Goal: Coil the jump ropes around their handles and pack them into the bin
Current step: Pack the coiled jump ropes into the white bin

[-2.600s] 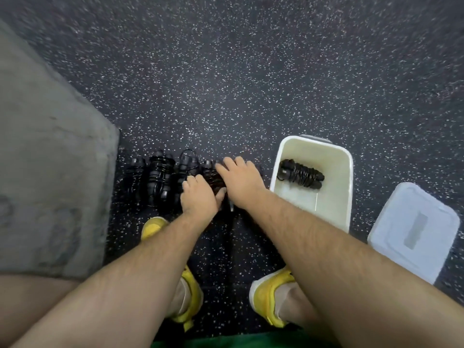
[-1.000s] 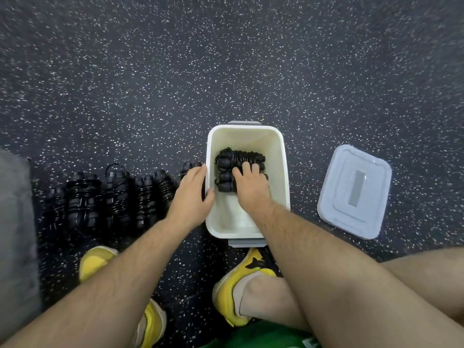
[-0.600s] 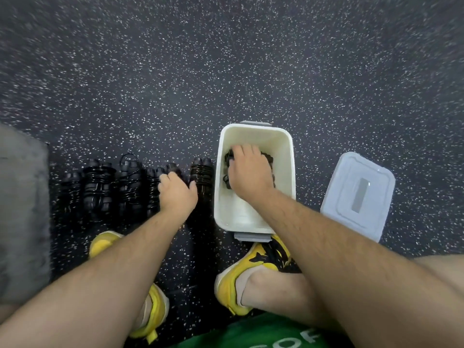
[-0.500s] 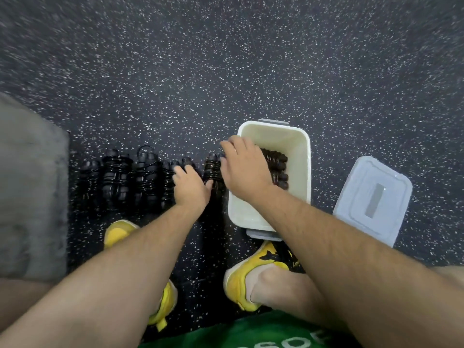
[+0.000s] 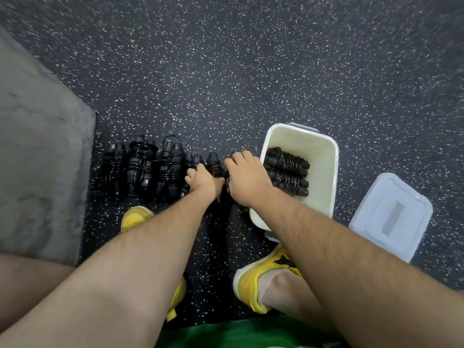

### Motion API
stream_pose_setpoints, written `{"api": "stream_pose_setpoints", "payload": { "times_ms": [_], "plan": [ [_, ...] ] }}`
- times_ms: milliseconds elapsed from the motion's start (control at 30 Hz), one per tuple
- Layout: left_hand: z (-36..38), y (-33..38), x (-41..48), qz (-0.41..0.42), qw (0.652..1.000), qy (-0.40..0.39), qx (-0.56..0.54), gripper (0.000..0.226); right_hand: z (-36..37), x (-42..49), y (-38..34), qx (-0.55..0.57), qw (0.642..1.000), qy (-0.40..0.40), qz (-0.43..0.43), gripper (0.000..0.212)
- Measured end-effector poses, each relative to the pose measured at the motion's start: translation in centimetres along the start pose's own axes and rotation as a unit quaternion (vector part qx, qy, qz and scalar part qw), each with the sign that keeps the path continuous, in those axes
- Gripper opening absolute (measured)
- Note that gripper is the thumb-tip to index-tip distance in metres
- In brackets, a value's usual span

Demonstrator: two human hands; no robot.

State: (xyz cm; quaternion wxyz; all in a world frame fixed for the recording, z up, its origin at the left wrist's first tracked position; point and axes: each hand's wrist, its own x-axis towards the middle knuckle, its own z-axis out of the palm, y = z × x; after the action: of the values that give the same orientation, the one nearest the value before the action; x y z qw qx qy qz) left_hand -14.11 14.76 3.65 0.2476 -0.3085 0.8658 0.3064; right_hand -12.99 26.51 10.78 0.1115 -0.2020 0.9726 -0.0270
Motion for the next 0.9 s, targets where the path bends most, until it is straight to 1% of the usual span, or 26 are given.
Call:
{"api": "stream_pose_setpoints", "payload": {
  "times_ms": [67,167,233,300,333,400,433,500,567,600,700,733,800,833,900],
  "plan": [
    [0.1,-0.4,-0.6,0.046,0.999,-0.001,-0.019,0.068,-0.2,-0.3,-0.1,0.003,1.000,0.002,0.002,0.038],
    [0.0,-0.7,-1.8,0.130,0.990,-0.039,-0.039,0.063,-0.3,-0.8,-0.1,0.017,1.000,0.003,-0.002,0.042],
    [-0.6,-0.6,-2.6,0.168,0.984,-0.045,-0.041,0.062,-0.5,-1.1,0.2,0.027,0.999,0.019,-0.010,0.046],
    [-1.8,-0.3,-3.3,0.209,0.978,-0.004,0.000,0.065,-0.9,-1.2,0.7,0.039,0.998,0.049,-0.015,0.055],
    [-2.5,-0.1,-3.5,0.247,0.968,0.029,0.038,0.066,-1.4,-1.2,1.0,0.039,0.997,0.063,-0.015,0.061],
    [-3.9,0.9,-4.2,0.351,0.927,0.075,0.108,0.070,-2.9,-1.5,2.0,0.038,0.995,0.086,-0.012,0.074],
    [-4.6,1.6,-4.7,0.399,0.905,0.084,0.124,0.073,-3.6,-1.7,2.7,0.042,0.995,0.090,-0.010,0.078],
    [-5.6,3.6,-5.9,0.484,0.862,0.085,0.123,0.078,-5.0,-2.4,4.4,0.044,0.996,0.073,-0.010,0.085],
    [-5.5,5.6,-7.4,0.550,0.825,0.066,0.111,0.079,-6.3,-3.5,6.4,0.050,0.998,0.047,-0.008,0.085],
    [-5.1,6.4,-8.1,0.566,0.816,0.048,0.108,0.079,-6.9,-4.1,7.5,0.061,0.998,0.031,-0.002,0.083],
    [-3.1,8.0,-9.7,0.576,0.810,-0.022,0.109,0.077,-7.5,-6.8,10.3,0.069,0.997,-0.007,0.021,0.072],
    [-2.2,8.0,-10.0,0.584,0.802,-0.028,0.124,0.079,-7.1,-7.8,11.0,0.062,0.997,-0.013,0.033,0.071],
    [-0.6,7.5,-10.0,0.595,0.787,-0.001,0.163,0.080,-5.5,-9.5,12.1,0.039,0.996,-0.034,0.075,0.076],
    [0.0,7.0,-9.8,0.592,0.786,0.015,0.180,0.077,-4.4,-10.1,12.3,0.027,0.994,-0.046,0.096,0.079],
    [0.9,5.7,-9.3,0.576,0.787,0.024,0.220,0.071,-2.1,-10.7,12.0,0.007,0.993,-0.061,0.105,0.077]
  ]
}}
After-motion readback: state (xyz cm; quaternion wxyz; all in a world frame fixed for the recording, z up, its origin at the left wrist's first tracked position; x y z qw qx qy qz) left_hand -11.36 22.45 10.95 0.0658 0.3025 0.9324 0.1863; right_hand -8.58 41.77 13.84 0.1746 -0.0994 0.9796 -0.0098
